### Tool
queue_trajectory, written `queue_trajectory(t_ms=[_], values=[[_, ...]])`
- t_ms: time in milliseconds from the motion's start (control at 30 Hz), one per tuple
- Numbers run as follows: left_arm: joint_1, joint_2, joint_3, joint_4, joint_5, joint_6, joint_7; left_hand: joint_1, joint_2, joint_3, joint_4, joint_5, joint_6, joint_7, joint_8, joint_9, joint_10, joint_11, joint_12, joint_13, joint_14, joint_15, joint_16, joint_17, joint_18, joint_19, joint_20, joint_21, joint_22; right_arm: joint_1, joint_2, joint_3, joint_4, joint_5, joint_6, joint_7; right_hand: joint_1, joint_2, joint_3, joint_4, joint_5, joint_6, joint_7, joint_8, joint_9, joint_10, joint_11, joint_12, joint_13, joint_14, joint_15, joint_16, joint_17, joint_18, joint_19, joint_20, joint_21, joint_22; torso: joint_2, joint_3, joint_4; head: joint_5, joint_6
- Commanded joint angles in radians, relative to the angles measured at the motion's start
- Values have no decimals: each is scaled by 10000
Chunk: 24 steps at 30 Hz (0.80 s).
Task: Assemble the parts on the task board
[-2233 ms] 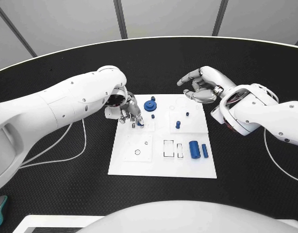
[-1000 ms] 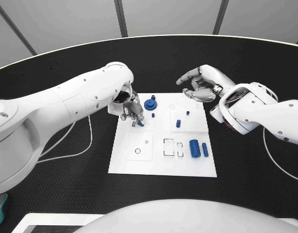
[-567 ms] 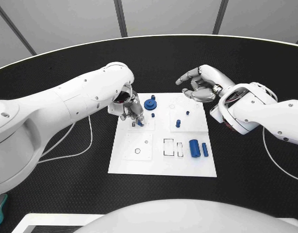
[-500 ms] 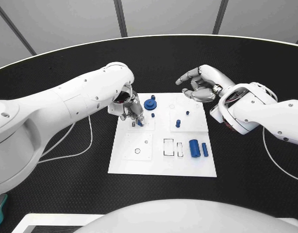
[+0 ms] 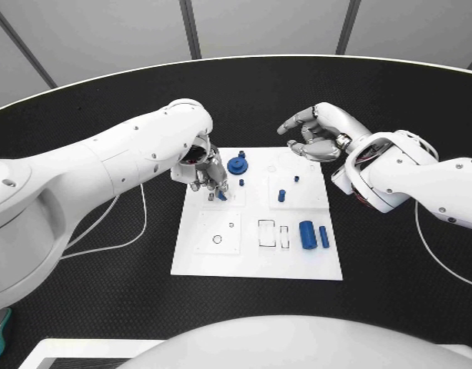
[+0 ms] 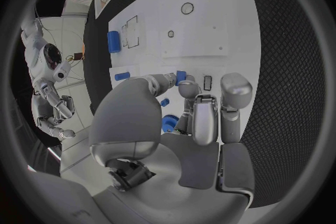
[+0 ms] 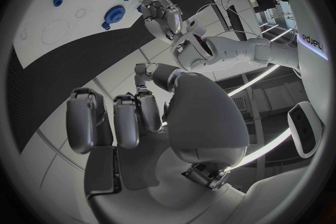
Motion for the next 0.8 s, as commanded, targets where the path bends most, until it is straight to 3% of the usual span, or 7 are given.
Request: queue_trajectory(t_ms=[33,800], values=[[-11,9,0,6,-2,-10,-635,16,84,-74,-18,30,589,-518,92,505,81,-25,62,28,705,-70,74,1363,-77,68,-8,60,13,0,-2,0,4,0,2,-4,-84,12,-11,-30,21,54,-5,-41,-13,-30,-14,4,708,762,61,-49,1424,105,388,69,4,1415,9,2,2,-4,0],[-91,60,-4,-25,-74,-68,-634,23,98,-81,-25,31,598,-527,89,512,86,-32,59,28,701,-75,69,1348,-75,67,-12,58,8,0,-3,0,19,0,3,-9,-84,12,-11,-30,21,54,-5,-41,-13,-30,-14,4,708,762,61,-49,1424,105,388,69,4,1415,-7,2,-1,-30,0]])
